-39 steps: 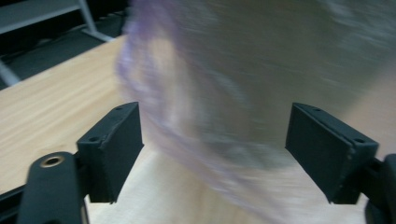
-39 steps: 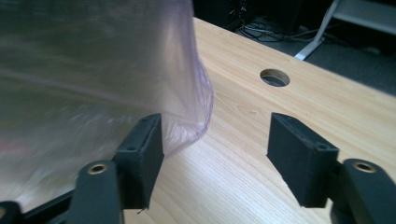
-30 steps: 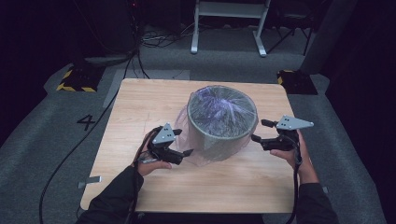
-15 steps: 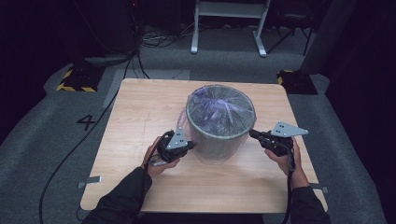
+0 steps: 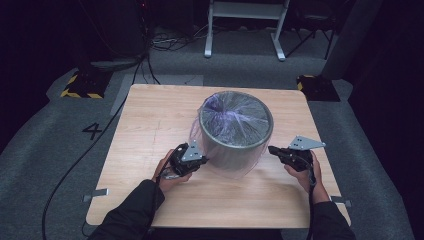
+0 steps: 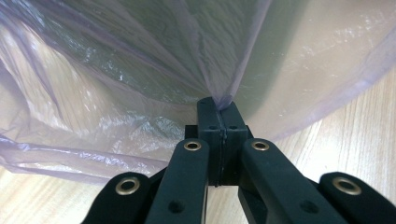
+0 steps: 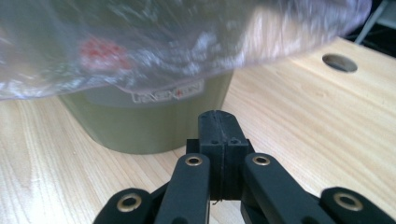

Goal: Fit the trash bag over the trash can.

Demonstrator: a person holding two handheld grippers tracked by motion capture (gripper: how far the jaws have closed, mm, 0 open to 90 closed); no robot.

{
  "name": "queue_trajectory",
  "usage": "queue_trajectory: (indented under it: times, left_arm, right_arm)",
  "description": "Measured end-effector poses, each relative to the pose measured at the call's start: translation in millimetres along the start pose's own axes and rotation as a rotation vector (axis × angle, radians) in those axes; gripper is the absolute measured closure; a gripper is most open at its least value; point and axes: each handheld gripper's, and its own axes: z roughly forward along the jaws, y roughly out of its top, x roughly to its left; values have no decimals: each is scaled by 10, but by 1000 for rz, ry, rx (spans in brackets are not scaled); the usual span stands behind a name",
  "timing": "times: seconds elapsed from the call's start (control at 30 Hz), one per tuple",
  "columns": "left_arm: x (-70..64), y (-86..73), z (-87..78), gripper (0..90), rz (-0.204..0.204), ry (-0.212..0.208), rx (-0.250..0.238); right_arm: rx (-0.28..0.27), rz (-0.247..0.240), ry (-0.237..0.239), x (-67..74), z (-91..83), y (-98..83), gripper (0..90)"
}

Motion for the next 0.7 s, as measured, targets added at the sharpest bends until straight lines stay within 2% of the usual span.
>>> queue_trajectory:
  times: [0.3, 0.5, 0.53, 0.57, 0.63, 0.7]
  left_arm:
    - [-23, -85, 104, 900, 16, -4, 54]
    - [3, -121, 71, 878, -3, 0, 51]
    - [6, -120, 56, 829, -8, 2, 49]
    - [5, -120, 38, 722, -18, 7, 51]
    - [-6, -125, -24, 671, -18, -8, 26]
    - [-34, -108, -92, 520, -21, 4, 20]
  right_arm:
    - [59, 23, -15, -28, 46, -43, 900]
    - [103, 49, -39, -92, 34, -94, 900]
    - [107, 48, -50, -102, 26, -108, 900]
    - [106, 58, -49, -115, 17, -125, 900]
    - [104, 69, -54, -132, -9, -153, 900]
    - [83, 77, -56, -144, -52, -157, 900]
